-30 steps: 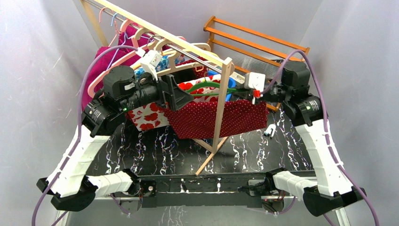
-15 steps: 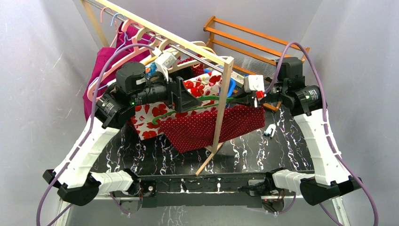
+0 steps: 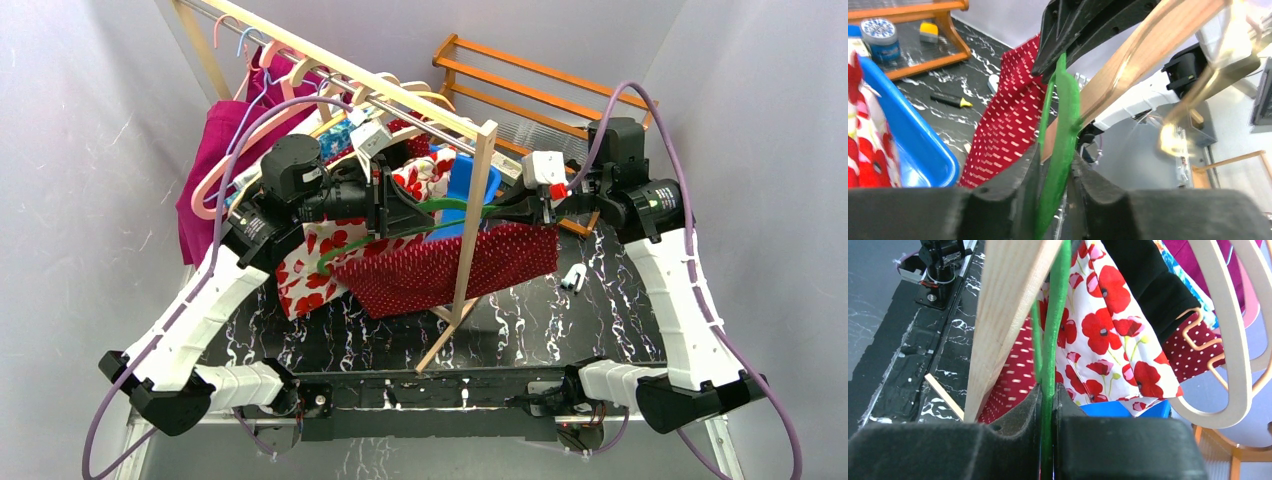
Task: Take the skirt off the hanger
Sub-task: Adjust the hanger, then remove the skirt from the hanger.
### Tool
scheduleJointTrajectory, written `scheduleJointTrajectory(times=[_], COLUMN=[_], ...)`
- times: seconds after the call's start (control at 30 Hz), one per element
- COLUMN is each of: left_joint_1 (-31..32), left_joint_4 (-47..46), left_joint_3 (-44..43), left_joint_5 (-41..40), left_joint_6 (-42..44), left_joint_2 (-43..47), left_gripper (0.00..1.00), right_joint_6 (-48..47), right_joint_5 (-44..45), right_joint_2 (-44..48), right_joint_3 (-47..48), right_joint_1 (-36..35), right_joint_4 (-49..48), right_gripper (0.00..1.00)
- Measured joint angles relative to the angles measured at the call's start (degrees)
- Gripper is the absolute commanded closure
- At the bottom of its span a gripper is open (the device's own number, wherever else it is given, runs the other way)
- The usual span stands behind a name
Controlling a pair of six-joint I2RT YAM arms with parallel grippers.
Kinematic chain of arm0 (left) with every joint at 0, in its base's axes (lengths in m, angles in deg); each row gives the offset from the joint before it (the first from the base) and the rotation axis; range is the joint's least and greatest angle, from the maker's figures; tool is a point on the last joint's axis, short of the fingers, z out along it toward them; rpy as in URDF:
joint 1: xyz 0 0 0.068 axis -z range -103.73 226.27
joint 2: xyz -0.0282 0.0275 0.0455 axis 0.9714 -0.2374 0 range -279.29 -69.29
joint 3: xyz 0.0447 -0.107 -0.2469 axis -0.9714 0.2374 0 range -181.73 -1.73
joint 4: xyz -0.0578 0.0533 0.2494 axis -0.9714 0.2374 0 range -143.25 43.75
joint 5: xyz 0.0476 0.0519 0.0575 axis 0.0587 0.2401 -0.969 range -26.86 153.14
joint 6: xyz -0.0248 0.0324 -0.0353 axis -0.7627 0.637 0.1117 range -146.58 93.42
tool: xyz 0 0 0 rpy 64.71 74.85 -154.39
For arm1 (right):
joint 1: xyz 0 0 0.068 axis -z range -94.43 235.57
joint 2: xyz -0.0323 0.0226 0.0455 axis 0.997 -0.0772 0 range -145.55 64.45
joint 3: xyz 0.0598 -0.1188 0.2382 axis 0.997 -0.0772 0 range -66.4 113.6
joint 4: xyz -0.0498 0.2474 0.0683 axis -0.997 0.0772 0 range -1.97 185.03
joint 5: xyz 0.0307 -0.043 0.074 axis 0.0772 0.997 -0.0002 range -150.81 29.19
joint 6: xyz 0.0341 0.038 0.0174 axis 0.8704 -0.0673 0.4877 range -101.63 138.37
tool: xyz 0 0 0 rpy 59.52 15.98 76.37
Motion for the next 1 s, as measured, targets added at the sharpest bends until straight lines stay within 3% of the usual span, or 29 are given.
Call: scheduleJointTrajectory(times=[0.2,0.27,0.3,0.33,0.47,0.53,0.6,0.73,0.87,1.0], left_joint_1=[0.0,0.1,0.1,0.1,0.1,0.1,0.1,0.1,0.1,0.1], left_joint_4=[-3.5,-5.1,-5.3,-5.2,-5.3,-5.3,-5.5,-6.8,-8.5,-8.2], left_joint_3=[3.4,6.1,7.5,8.2,8.3,8.3,8.3,8.3,8.3,8.3], left_joint_5=[-0.3,-1.4,-2.4,-3.3,-7.3,-8.9,-12.1,-15.3,-16.7,-16.7], left_joint_6=[6.7,8.6,10.3,11.5,14.4,14.1,13.2,11.1,9.1,8.5], left_joint_2=[1.5,2.9,3.8,4.2,4.4,5.0,6.6,8.4,8.6,8.4], left_gripper=[1.00,1.00,1.00,1.00,1.00,1.00,1.00,1.00,1.00,1.00], right_joint_6=[8.1,11.3,14.3,16.5,35.7,54.3,66.3,77.0,85.0,82.7], right_joint_5=[0.5,3.0,5.6,7.8,28.0,45.3,53.9,57.3,54.6,51.6], right_joint_2=[1.5,3.3,5.0,6.5,14.1,19.2,22.2,27.0,24.4,21.2], right_joint_3=[-5.9,-8.8,-10.8,-12.0,-16.2,-17.5,-18.9,-26.6,-30.3,-30.3], right_joint_1=[0.1,0.0,0.0,0.0,-0.2,-0.1,-0.1,-0.1,-0.1,-0.1], right_joint_4=[-7.0,-12.4,-15.9,-18.5,-25.5,-23.9,-22.2,-21.5,-24.1,-27.2], right_gripper=[0.62,0.50,0.06,0.02,0.02,0.02,0.02,0.05,0.02,0.02])
